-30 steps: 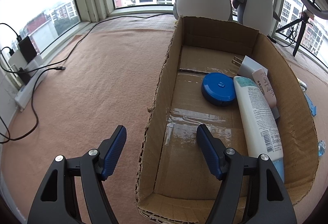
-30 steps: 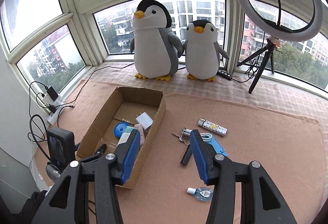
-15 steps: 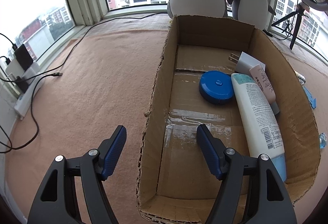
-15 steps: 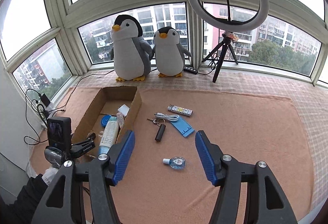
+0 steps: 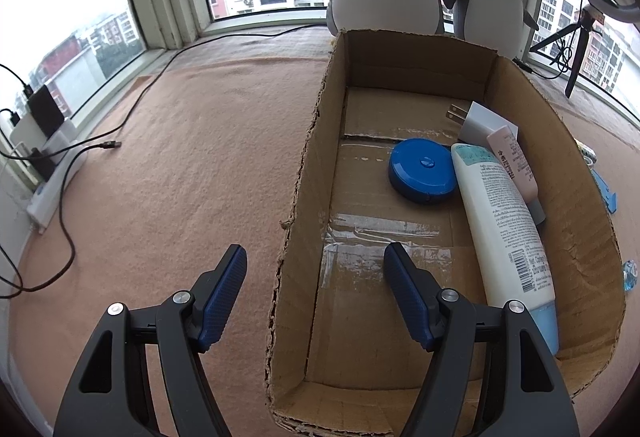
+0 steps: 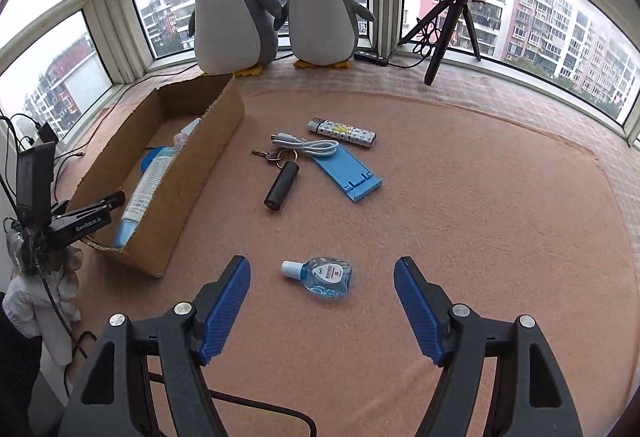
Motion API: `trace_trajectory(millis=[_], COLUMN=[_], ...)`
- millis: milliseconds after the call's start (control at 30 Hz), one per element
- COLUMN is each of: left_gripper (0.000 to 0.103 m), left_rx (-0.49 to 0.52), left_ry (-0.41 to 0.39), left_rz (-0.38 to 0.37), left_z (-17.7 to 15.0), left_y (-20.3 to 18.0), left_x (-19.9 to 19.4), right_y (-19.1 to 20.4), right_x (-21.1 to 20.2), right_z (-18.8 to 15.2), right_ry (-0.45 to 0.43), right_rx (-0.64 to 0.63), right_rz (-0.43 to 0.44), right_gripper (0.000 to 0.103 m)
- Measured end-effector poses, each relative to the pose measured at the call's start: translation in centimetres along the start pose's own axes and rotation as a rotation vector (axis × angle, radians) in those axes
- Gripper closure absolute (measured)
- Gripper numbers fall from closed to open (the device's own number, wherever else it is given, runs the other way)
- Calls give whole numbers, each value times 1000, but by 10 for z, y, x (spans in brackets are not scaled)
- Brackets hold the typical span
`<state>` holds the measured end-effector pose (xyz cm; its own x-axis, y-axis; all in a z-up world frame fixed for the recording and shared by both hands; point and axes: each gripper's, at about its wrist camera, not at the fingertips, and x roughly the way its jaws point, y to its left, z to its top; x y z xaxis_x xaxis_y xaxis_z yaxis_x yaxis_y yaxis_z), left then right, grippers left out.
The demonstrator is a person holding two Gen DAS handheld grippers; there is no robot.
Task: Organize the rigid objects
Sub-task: 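Move the right tool to the blue hand-sanitizer bottle, then close the right gripper around the sanitizer bottle and lift it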
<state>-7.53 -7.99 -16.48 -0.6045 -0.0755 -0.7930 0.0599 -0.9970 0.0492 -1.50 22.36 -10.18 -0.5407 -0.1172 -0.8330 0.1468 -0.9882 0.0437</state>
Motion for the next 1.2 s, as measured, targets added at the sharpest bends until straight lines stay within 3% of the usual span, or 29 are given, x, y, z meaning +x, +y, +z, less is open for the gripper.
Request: trace_trajectory(millis=[333, 767, 967, 1200], left_gripper=[31, 31, 31, 31], left_rx=[-23, -27, -26, -28], left_ry=[-2, -5, -6, -8], left_rz=[-1, 3, 3, 2], left_z=[-1, -2, -2, -1], left_y=[2, 2, 3, 3], left_x=[0, -1, -1, -1], right_y=[1, 3, 5, 5], right_x=[49, 63, 61, 60], right_z=[-4, -2, -3, -4], right_ry=[96, 138, 129, 125], right_rx=[12, 31, 13, 7], right_rz=[-22, -73, -89, -81], right_gripper=[32, 33, 49, 49])
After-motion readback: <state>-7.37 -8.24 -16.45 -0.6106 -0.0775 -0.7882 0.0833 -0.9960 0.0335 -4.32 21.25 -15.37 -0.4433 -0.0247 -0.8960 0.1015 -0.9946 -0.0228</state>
